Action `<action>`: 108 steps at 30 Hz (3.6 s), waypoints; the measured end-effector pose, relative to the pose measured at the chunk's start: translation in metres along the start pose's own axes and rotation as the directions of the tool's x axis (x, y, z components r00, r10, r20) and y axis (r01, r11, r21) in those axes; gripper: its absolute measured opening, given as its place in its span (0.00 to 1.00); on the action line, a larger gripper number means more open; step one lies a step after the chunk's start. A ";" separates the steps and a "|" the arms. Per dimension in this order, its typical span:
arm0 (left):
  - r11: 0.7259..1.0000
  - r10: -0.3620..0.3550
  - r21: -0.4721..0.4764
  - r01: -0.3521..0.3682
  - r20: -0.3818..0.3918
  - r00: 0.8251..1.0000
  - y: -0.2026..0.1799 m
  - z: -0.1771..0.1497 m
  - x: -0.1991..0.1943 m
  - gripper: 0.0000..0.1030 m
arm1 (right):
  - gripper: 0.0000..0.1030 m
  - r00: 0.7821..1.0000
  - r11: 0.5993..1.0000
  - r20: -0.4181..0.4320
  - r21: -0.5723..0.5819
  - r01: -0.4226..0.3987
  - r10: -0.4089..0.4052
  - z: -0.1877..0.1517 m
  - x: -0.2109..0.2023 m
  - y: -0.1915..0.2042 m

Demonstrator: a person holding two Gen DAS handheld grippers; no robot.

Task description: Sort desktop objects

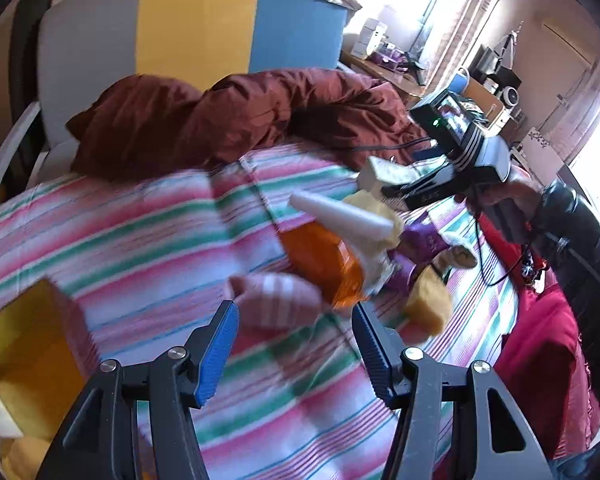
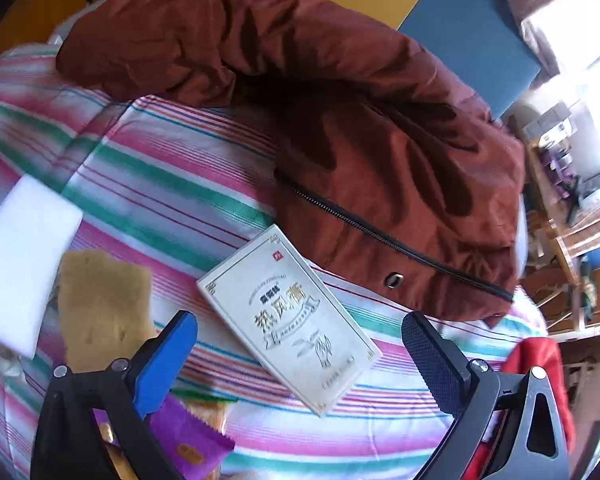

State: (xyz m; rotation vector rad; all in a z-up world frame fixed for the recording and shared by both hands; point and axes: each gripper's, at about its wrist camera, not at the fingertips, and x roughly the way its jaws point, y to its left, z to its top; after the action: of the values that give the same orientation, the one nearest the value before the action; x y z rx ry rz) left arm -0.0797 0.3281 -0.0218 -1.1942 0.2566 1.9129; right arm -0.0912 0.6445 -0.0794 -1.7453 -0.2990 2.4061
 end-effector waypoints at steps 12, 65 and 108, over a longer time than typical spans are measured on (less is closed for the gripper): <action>0.999 -0.017 -0.041 0.013 -0.101 0.995 -0.041 0.072 0.059 0.67 | 0.54 0.992 0.993 0.112 0.098 -0.063 0.052 -0.039 -0.021 -0.005; 0.992 -0.060 -0.115 0.052 -0.071 0.996 -0.042 0.093 0.088 0.71 | 0.51 0.972 0.980 0.221 0.165 -0.115 0.077 -0.038 -0.026 -0.020; 0.963 -0.092 -0.245 0.110 0.082 0.992 0.028 -0.111 -0.057 0.71 | 0.50 0.908 0.974 0.363 0.007 -0.227 0.209 -0.055 -0.199 0.202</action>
State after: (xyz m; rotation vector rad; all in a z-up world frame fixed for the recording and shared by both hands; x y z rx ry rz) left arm -0.0180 0.2177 -0.0407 -1.2742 -0.0846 1.9332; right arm 0.0213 0.4047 0.0364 -1.3709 -0.0853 2.8667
